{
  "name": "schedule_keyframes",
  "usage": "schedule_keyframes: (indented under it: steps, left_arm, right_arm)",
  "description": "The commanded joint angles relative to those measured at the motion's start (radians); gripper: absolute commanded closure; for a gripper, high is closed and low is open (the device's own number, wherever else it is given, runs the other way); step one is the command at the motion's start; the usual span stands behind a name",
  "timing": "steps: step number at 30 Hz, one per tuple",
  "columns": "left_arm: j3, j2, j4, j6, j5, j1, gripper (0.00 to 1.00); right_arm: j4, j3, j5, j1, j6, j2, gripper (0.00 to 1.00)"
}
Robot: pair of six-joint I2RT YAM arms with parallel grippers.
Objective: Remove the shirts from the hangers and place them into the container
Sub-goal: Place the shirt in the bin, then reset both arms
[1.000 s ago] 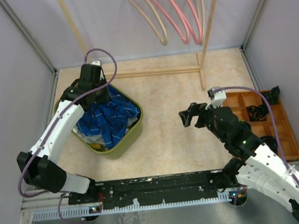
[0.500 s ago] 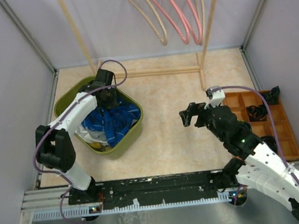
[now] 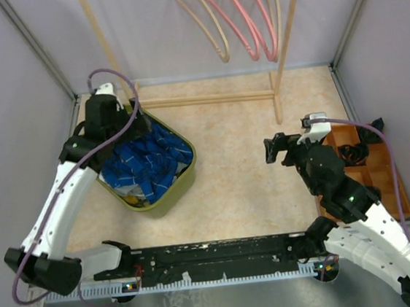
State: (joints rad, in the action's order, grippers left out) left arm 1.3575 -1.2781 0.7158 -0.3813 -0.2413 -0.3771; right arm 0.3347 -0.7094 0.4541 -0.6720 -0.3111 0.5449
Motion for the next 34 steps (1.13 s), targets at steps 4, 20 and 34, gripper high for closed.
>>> schedule_keyframes:
  steps: [4,20,34]
  left_arm:
    - [-0.036,0.199,-0.136,-0.016,-0.077,0.004,0.01]
    - [-0.068,0.338,-0.137,-0.011,-0.108,0.004,0.01]
    - [-0.067,0.338,-0.145,-0.021,-0.088,0.004,0.01]
  right_arm:
    - [0.223,-0.183,0.168,0.083,0.035,0.106,0.01]
    - [0.326,-0.633,-0.495,0.744,0.035,0.210,0.01]
    - [0.206,-0.671,-0.273,0.744,-0.022,0.097,0.01]
